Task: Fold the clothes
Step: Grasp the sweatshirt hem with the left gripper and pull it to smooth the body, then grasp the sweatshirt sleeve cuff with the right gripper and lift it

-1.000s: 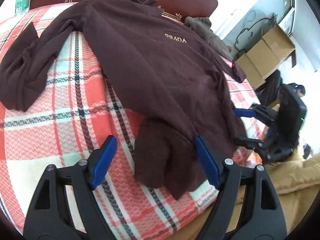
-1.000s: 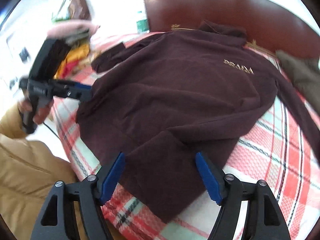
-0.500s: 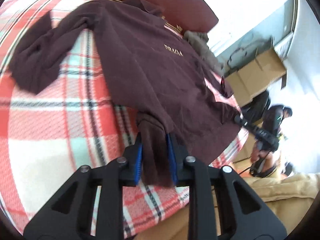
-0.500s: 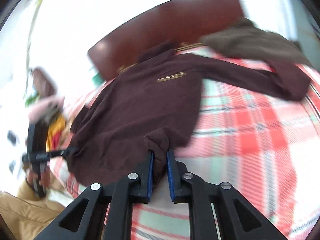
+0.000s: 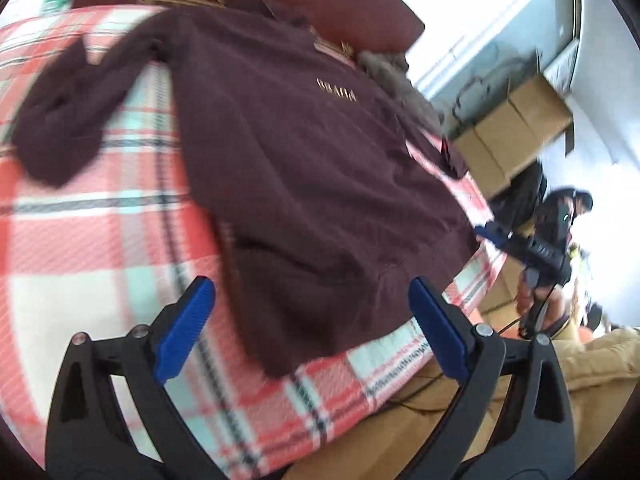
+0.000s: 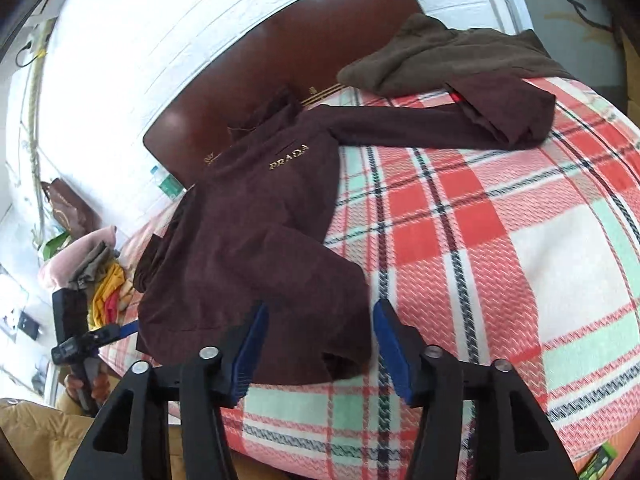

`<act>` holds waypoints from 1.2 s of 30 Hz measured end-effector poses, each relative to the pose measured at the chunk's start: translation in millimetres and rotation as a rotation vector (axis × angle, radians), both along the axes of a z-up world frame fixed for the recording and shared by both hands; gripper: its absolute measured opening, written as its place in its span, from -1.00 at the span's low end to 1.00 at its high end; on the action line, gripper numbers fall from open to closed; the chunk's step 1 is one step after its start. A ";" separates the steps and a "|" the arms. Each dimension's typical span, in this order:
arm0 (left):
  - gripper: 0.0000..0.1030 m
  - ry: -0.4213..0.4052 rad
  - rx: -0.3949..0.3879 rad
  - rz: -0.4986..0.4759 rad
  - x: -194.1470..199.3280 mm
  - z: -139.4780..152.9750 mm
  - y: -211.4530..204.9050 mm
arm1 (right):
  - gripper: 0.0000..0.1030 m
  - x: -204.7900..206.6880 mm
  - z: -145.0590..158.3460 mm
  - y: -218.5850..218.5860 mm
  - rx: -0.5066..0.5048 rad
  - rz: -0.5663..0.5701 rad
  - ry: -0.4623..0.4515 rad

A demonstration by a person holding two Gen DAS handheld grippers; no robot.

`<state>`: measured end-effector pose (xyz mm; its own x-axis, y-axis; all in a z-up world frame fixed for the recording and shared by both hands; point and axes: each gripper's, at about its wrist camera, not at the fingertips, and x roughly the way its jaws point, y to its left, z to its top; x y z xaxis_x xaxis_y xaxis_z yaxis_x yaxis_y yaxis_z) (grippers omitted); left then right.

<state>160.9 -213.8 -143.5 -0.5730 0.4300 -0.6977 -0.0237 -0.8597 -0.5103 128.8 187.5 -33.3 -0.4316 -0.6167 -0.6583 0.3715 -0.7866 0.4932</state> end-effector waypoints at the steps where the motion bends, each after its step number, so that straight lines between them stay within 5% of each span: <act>1: 0.87 -0.016 -0.028 0.008 -5.3 -4.0 4.4 | 0.11 -0.8 -0.8 -1.6 -0.002 0.000 -0.002; 2: 0.80 -0.008 -0.059 0.028 -7.0 -3.5 7.7 | 0.11 -1.5 -1.6 -3.1 -0.005 -0.001 -0.003; 3: 0.25 -0.018 -0.027 0.036 -4.7 -2.6 5.7 | 0.12 -2.3 -2.4 -4.7 -0.007 -0.001 -0.005; 4: -0.64 -0.027 0.005 0.044 -2.4 -1.7 3.6 | 0.12 -3.1 -3.2 -4.4 -0.010 -0.007 -0.006; 5: -0.80 -0.037 0.037 0.051 -0.1 -0.8 1.5 | 0.12 -3.3 -4.3 -3.1 -0.017 -0.012 -0.008; 14: -0.79 -0.093 0.326 0.143 44.5 12.7 -28.4 | 0.15 -5.9 -1.7 6.9 -0.028 -0.025 0.005; 20: -0.65 -0.220 0.178 0.187 52.0 -15.7 -32.8 | 0.24 -1.8 -9.6 -21.5 0.035 0.119 -0.007; 23: -0.31 -0.156 0.080 0.195 56.3 -5.3 -26.2 | 0.19 3.3 -13.5 -36.4 0.116 0.158 0.010; 24: -0.02 -0.132 0.043 0.193 57.6 0.8 -22.7 | 0.12 4.6 -14.8 -40.4 0.140 0.167 0.014; 25: 0.35 -0.107 0.009 0.192 59.3 8.1 -19.6 | -0.24 5.1 -15.3 -42.7 0.157 0.173 0.017; 26: 0.45 -0.082 -0.018 0.190 60.4 14.9 -16.7 | -0.69 4.8 -15.4 -43.0 0.162 0.177 0.015; 32: 0.46 0.069 -0.020 0.103 67.7 54.9 -18.5 | -0.89 24.1 24.2 -28.5 0.033 0.230 0.060; 36: 0.47 0.133 -0.045 0.085 62.6 77.0 -16.6 | -0.80 31.8 37.7 -32.1 0.101 0.291 0.070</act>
